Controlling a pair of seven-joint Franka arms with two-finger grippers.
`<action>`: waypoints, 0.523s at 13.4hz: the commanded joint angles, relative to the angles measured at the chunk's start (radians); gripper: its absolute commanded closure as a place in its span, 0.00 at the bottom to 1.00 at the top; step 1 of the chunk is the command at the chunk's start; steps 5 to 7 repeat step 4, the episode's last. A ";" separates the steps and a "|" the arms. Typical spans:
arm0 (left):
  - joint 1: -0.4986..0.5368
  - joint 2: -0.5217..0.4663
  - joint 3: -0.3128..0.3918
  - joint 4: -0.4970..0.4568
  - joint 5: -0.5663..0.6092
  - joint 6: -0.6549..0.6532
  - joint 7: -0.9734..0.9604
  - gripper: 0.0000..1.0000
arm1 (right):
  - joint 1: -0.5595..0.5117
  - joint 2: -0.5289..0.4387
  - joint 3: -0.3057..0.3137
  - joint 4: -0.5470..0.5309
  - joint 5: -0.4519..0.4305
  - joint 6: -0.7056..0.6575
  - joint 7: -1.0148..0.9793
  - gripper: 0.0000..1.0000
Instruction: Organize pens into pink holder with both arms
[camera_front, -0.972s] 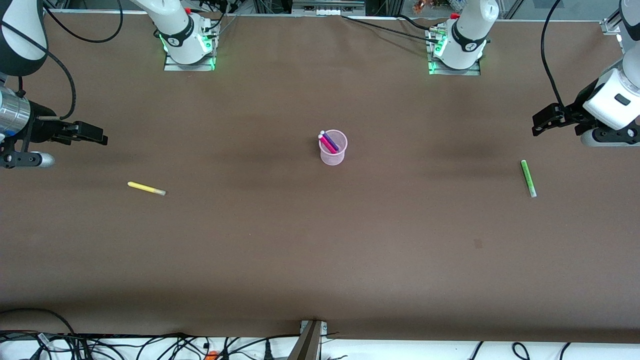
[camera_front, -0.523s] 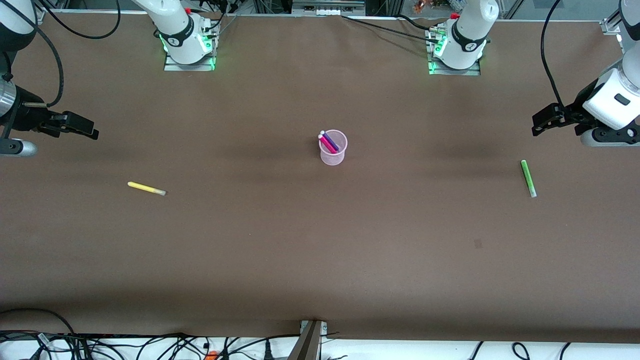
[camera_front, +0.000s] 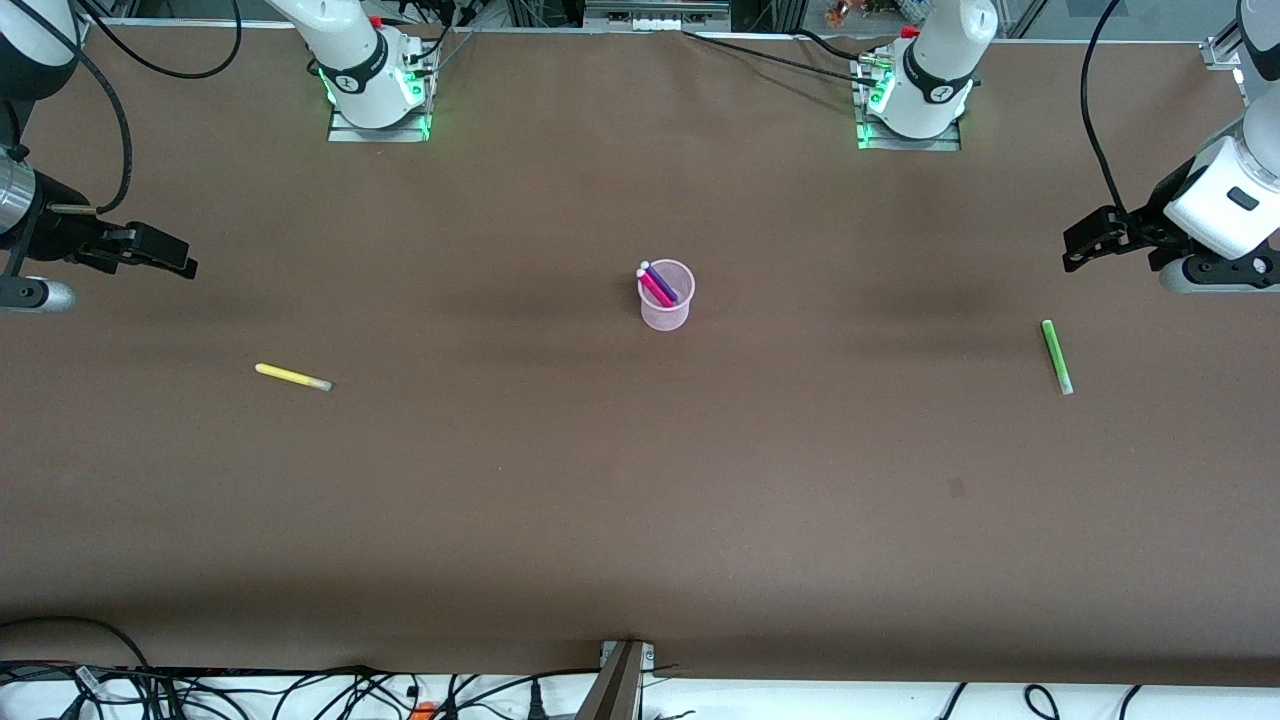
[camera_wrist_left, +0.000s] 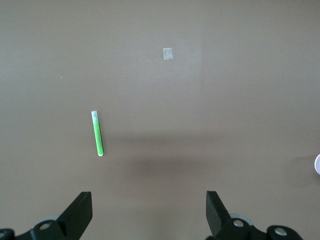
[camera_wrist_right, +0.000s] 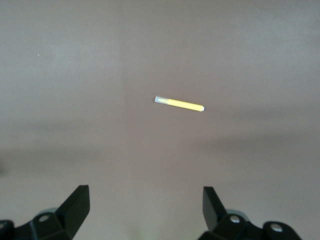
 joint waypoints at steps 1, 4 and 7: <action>-0.011 0.010 0.006 0.030 -0.006 -0.019 0.011 0.00 | -0.023 0.002 0.021 0.028 -0.013 -0.033 0.013 0.00; -0.011 0.021 0.006 0.033 -0.006 -0.021 0.009 0.00 | -0.022 0.006 0.020 0.037 -0.013 -0.039 0.013 0.00; -0.011 0.021 0.006 0.033 -0.006 -0.021 0.009 0.00 | -0.022 0.006 0.020 0.037 -0.013 -0.039 0.013 0.00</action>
